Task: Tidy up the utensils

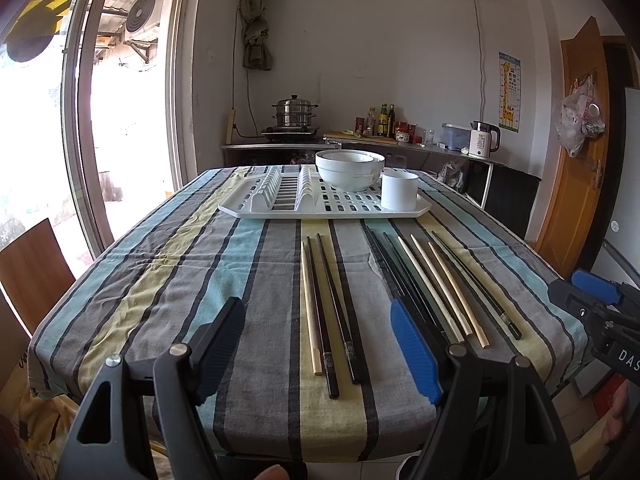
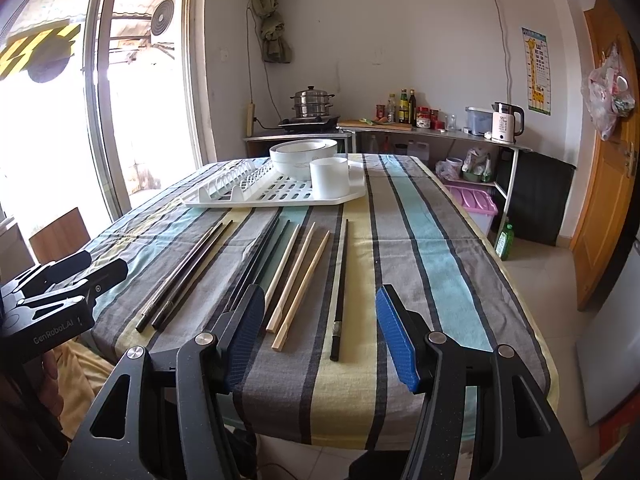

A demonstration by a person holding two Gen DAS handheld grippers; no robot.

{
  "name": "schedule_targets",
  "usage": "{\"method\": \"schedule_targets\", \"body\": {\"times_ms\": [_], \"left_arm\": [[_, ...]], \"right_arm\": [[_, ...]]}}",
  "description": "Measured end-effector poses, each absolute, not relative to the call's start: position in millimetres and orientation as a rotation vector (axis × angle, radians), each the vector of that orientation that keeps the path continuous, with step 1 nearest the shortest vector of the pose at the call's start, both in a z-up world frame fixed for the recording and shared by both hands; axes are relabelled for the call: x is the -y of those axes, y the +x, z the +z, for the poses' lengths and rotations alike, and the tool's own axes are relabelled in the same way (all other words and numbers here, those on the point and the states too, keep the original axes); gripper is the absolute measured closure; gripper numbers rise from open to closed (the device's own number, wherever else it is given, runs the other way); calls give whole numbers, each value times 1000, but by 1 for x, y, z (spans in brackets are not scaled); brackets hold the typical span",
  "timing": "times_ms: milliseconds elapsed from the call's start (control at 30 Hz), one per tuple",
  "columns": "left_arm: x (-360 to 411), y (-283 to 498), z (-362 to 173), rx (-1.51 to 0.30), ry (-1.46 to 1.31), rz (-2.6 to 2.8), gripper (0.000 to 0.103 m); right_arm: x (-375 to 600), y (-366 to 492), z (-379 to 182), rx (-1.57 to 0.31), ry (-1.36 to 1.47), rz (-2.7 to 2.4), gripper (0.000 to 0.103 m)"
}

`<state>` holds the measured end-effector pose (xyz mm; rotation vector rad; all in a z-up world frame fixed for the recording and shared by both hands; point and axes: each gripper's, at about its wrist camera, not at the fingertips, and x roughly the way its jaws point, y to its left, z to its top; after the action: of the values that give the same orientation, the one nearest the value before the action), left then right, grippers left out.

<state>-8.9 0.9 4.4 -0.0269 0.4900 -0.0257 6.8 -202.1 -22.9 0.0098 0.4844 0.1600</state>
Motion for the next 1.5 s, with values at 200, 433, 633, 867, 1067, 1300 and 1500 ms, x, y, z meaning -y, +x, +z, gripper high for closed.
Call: {"method": "schedule_targets", "body": {"times_ms": [200,433,633,867,1067,1300,1500], "left_arm": [[0,-10,4,-488,-24,-26,26],[0,-10,4,-489,-24,-27,26],[0,-11,3,-492,-24,-33,26],[1,-11,3,-492,-23,-32,26],[1,-11,3,-492,-23,-31,26],[1,-11,3,-491,-22,-30,26],[0,-10,3,-495,-19,-23,26]], "right_arm": [[203,7,-23,-487,13,162,44],[203,7,-22,-488,12,162,44],[202,7,-22,-486,12,163,44],[202,7,-22,-487,11,163,44],[202,7,-22,-485,11,162,44],[202,7,-22,-485,11,163,44],[202,7,-22,-487,13,164,44]]}}
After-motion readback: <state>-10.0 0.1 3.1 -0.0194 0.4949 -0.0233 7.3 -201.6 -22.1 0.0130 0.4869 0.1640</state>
